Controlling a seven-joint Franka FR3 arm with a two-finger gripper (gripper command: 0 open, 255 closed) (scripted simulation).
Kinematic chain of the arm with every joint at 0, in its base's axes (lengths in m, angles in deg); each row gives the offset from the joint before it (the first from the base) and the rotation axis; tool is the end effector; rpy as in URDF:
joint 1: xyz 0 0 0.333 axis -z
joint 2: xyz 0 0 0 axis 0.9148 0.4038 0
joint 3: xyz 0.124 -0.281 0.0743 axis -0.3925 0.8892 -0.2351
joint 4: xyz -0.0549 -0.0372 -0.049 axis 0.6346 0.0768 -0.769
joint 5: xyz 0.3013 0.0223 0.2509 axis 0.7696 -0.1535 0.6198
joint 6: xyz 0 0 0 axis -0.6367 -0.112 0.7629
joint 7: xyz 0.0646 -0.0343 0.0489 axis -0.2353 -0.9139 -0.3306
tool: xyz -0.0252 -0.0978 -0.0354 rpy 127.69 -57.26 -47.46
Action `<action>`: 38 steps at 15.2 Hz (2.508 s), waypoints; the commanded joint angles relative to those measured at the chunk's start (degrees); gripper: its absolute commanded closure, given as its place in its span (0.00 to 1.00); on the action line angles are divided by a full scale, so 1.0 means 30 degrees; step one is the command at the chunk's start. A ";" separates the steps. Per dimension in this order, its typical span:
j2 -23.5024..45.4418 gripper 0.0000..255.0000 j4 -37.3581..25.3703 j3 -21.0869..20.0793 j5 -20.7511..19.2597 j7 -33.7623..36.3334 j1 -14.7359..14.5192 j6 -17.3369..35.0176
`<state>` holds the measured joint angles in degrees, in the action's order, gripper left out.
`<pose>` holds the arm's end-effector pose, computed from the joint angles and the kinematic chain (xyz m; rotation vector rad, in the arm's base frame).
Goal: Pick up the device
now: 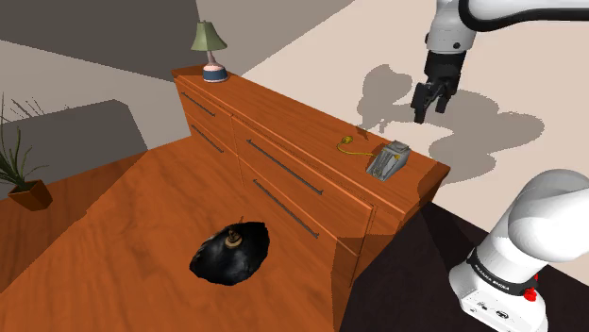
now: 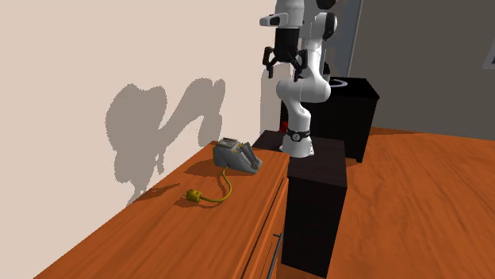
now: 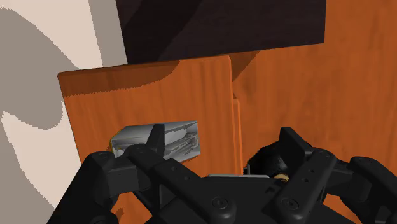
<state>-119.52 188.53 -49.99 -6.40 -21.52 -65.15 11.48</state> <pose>0.3092 -0.0301 0.5818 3.0820 -0.2202 -0.1043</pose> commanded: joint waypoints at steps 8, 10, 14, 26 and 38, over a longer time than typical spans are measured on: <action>0.2688 0.00 0.1418 0.1795 -0.1120 -0.2573 0.0054 0.4450; 0.3714 0.00 0.1563 0.2303 -0.1345 -0.3290 0.0041 0.5728; 0.6067 0.00 0.1503 0.3262 -0.1584 -0.4760 -0.0011 0.8228; 1.4742 0.00 -0.1406 0.5199 0.0152 -0.9930 -0.0194 1.4396; 1.7714 0.00 -0.1773 0.5092 0.1338 -1.1224 0.0068 1.6955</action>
<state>-66.47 183.14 -34.71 -2.43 -55.16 -64.97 62.15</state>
